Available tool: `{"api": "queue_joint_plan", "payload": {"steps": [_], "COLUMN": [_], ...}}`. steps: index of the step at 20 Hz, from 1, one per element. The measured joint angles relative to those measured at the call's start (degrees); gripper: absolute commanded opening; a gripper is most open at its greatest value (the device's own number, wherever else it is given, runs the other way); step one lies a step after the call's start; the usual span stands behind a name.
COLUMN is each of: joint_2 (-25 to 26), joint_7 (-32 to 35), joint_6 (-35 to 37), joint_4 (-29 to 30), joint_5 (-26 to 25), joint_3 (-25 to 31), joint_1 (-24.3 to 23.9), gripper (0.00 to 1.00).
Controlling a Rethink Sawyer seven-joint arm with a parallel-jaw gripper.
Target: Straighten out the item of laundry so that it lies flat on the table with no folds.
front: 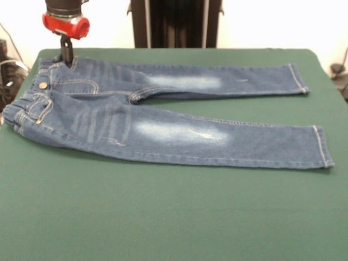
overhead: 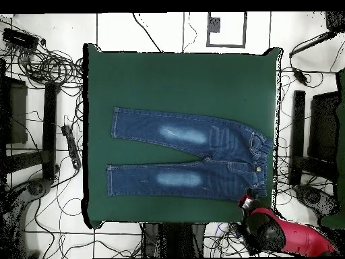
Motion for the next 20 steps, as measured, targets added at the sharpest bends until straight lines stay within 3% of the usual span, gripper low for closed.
{"api": "queue_joint_plan", "payload": {"steps": [20], "joint_2": [-0.37], "joint_7": [0.0], "joint_6": [0.02], "joint_4": [0.11], "joint_5": [0.13], "joint_3": [0.02], "joint_1": [0.87], "gripper": [0.0]}}
